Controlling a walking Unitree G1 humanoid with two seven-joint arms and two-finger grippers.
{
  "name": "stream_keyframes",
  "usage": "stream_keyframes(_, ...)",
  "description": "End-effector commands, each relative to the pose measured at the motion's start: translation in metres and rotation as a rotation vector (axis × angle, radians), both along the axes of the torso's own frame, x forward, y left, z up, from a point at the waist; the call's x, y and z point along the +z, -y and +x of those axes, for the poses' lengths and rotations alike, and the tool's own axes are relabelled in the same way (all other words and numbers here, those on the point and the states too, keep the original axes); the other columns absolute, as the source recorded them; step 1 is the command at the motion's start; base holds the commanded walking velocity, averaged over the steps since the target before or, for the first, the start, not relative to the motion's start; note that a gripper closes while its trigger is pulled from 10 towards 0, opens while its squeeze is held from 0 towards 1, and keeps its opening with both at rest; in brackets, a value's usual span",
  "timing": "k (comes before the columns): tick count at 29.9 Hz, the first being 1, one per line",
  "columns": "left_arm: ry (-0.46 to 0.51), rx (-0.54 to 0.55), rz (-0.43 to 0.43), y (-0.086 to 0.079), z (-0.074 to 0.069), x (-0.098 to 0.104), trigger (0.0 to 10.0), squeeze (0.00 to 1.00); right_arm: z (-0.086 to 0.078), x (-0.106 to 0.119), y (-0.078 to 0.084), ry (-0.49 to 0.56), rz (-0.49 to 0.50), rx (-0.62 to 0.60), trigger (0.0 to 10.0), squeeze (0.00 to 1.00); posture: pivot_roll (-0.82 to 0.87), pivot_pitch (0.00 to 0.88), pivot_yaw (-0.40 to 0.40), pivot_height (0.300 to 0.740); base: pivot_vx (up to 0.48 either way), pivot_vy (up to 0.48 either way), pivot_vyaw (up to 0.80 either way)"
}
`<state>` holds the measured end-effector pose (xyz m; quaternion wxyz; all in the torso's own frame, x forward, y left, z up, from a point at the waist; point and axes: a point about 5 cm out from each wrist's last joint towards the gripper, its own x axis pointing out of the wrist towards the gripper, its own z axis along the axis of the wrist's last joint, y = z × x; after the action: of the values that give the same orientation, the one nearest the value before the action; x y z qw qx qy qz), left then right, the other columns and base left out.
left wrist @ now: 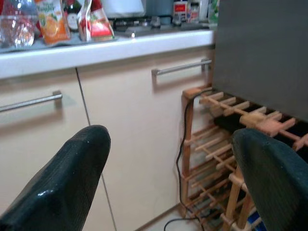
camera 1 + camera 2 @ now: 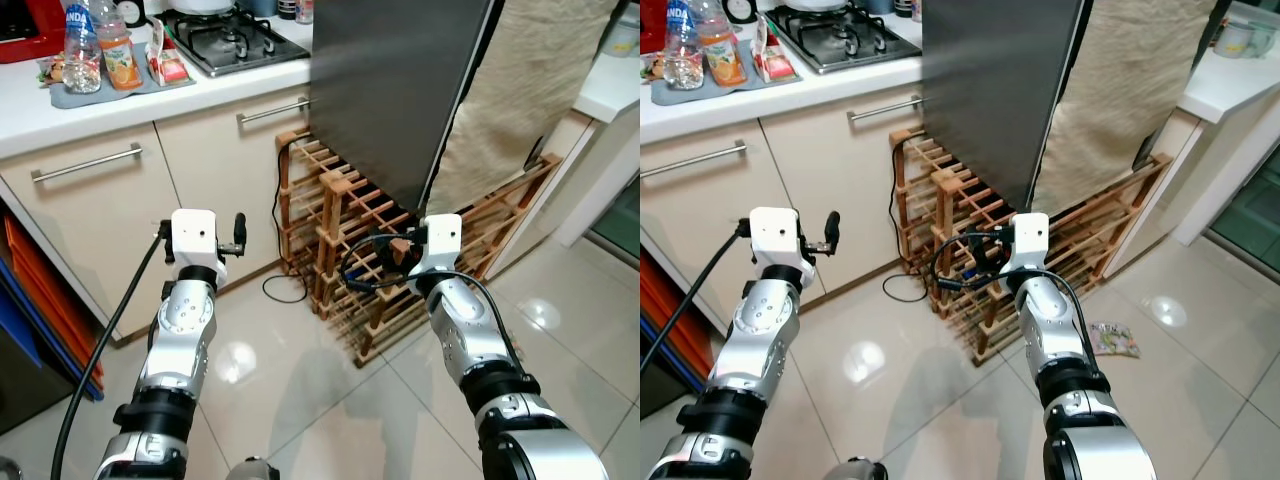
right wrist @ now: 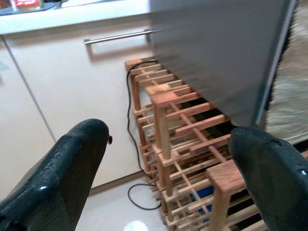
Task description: Restocking fridge
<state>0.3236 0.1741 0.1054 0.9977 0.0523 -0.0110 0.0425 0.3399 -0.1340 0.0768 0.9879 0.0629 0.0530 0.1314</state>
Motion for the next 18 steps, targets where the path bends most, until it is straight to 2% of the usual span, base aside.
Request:
stream_keyframes(1,0.015,0.009,0.006,0.0006,0.0033,0.0063,10.0,0.00,0.0013,0.0028,0.0030,0.014,0.011,-0.016,10.0,0.56,-0.07,0.000,-0.007,0.740,0.480,0.000,0.42)
stream_keyframes(10,0.031,0.029,-0.001,0.0003,0.0064,0.0109,10.0,0.00,0.0019,0.0064,0.0075,0.052,-0.036,-0.041,10.0,0.64,-0.08,0.000,-0.004,0.740,0.480,0.000,0.00)
stream_keyframes(14,0.034,0.031,-0.001,0.0005,0.0067,0.0114,10.0,0.00,0.0025,0.0085,0.0083,0.071,-0.105,-0.029,10.0,0.66,-0.08,0.000,-0.005,0.740,0.480,0.000,0.00)
stream_keyframes(15,0.035,0.037,-0.001,0.0001,0.0066,0.0115,10.0,0.00,0.0027,0.0095,0.0076,0.082,-0.155,-0.012,10.0,0.68,-0.08,0.000,-0.005,0.740,0.480,0.000,0.00)
stream_keyframes(18,0.034,0.045,-0.004,0.0001,0.0064,0.0114,10.0,0.00,0.0030,0.0099,0.0062,0.084,-0.162,-0.006,10.0,0.69,-0.08,0.000,-0.006,0.740,0.480,0.000,0.00)
